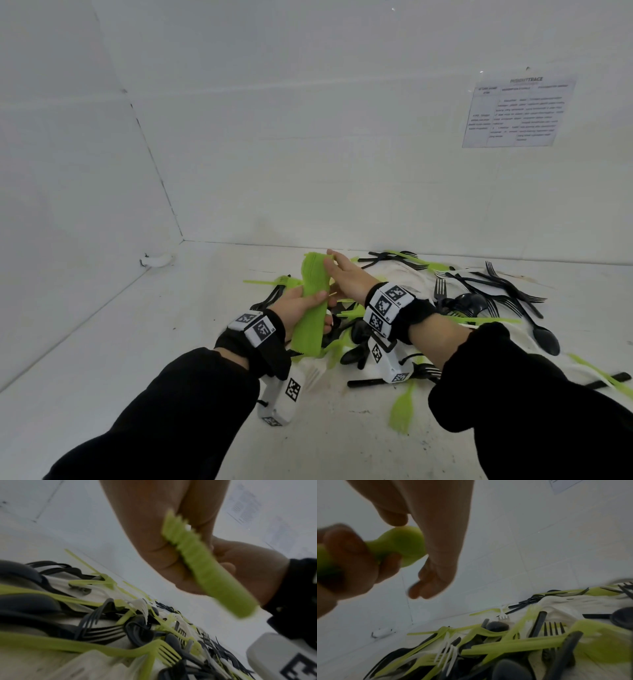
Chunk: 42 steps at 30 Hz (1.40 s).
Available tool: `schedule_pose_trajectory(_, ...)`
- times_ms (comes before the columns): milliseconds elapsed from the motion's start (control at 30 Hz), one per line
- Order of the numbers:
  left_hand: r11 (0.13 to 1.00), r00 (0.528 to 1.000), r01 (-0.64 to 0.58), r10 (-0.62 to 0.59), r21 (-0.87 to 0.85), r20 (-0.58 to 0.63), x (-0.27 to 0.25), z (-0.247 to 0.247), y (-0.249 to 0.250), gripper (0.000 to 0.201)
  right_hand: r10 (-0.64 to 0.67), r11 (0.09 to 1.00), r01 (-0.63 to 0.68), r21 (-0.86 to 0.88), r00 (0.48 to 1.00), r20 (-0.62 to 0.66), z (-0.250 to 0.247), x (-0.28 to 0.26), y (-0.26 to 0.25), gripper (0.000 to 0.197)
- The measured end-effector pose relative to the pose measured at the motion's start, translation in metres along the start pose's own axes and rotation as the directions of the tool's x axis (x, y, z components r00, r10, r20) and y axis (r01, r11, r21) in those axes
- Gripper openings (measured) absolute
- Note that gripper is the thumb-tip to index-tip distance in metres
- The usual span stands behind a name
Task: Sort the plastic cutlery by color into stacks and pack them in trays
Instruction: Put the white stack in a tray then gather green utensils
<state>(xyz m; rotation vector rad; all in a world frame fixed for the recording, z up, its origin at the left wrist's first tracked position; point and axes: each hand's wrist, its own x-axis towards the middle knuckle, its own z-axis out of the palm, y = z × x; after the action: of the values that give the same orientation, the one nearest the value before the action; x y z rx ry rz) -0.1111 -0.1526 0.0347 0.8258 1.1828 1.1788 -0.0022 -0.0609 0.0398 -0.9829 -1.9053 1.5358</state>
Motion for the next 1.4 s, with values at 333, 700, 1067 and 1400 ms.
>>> schedule_pose_trajectory(333,0.991,0.936,-0.089,0.049,-0.101,-0.348,-0.002,-0.033,0.005,0.004,0.189,0.540,0.268,-0.798,0.885,0.426,0.014,-0.035,0.056,0.040)
schedule_pose_trajectory(700,0.992,0.888,-0.080,0.027,-0.096,-0.459,0.003,-0.053,0.001,0.003,0.285,0.496,0.145,-0.856,0.904,0.318,0.017,0.000,0.047,0.053)
schedule_pose_trajectory(1067,0.980,0.871,-0.103,0.005,-0.173,-0.491,0.013,-0.068,0.012,0.010,0.233,0.416,-0.065,-0.907,0.972,0.037,0.012,0.064,0.041,0.033)
schedule_pose_trajectory(1400,0.982,0.843,-0.103,0.002,-0.157,-0.538,0.022,-0.084,0.008,0.010,0.219,0.357,-0.104,-0.929,0.975,-0.025,0.016,0.085,0.047,0.019)
